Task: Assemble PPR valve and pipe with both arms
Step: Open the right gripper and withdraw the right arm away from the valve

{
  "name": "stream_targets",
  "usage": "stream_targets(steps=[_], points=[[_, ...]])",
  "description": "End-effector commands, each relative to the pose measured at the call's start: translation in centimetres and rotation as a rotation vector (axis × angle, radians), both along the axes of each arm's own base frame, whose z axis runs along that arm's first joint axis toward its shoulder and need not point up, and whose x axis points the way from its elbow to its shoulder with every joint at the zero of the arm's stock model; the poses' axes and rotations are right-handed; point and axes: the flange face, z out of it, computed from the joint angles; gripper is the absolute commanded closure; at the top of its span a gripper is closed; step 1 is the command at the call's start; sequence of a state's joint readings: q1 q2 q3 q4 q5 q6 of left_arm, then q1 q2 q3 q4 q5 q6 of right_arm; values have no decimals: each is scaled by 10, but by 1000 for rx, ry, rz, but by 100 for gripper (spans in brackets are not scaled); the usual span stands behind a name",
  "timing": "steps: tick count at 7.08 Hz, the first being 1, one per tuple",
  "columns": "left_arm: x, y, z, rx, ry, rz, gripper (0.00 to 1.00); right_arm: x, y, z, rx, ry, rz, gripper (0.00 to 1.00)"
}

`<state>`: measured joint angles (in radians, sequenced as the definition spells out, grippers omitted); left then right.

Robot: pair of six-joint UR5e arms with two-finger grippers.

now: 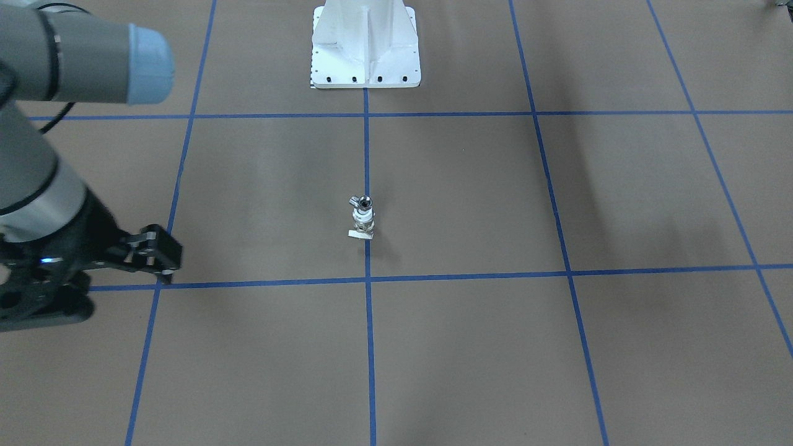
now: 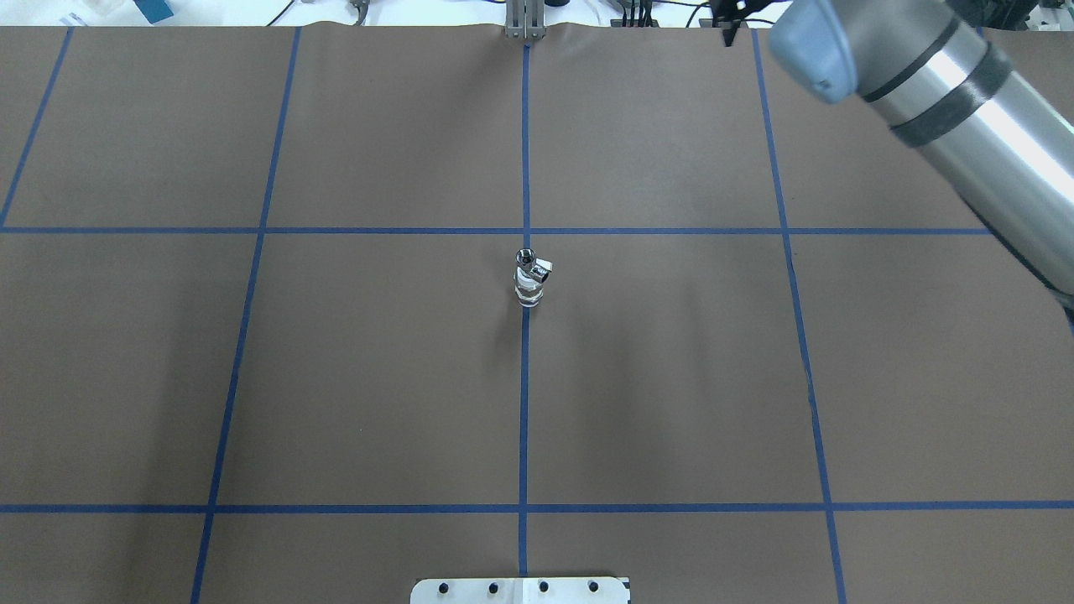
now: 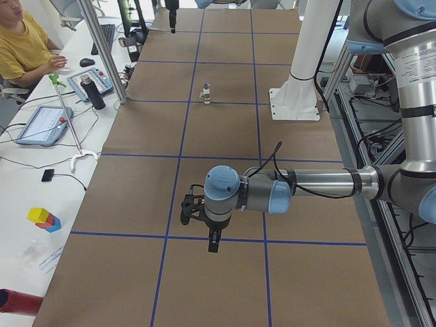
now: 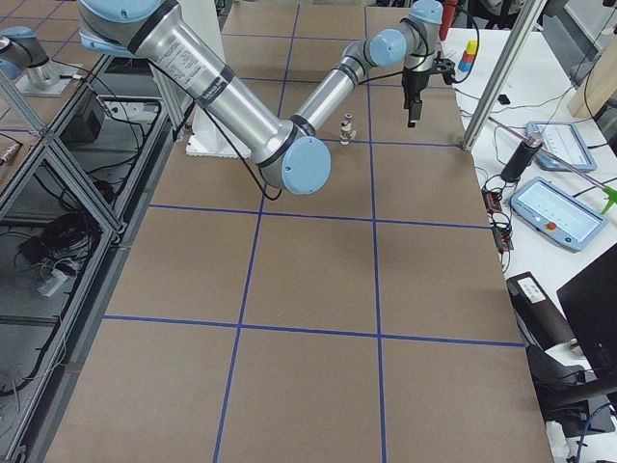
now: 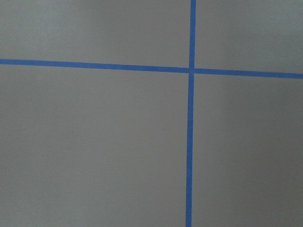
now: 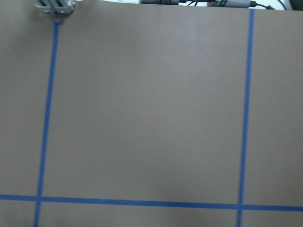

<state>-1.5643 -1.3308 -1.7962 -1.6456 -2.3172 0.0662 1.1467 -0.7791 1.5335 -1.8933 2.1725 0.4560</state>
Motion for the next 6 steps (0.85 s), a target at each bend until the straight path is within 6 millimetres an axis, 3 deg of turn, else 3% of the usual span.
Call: stream_targets(steps=[1,3,4,6], points=[[16,-15,-5,-5,-8,144,0,86,-1,112,29,35,-108,0],[15,-25,-8,-44,-9,144,0,148,37,242,16,4,-138,0],[14,-25,-12,-38,-6,139,0,167,66,296,-33,5,-125,0],[4,-21,-14,-21,-32,124,0,210,149,401,-62,13,-73,0]])
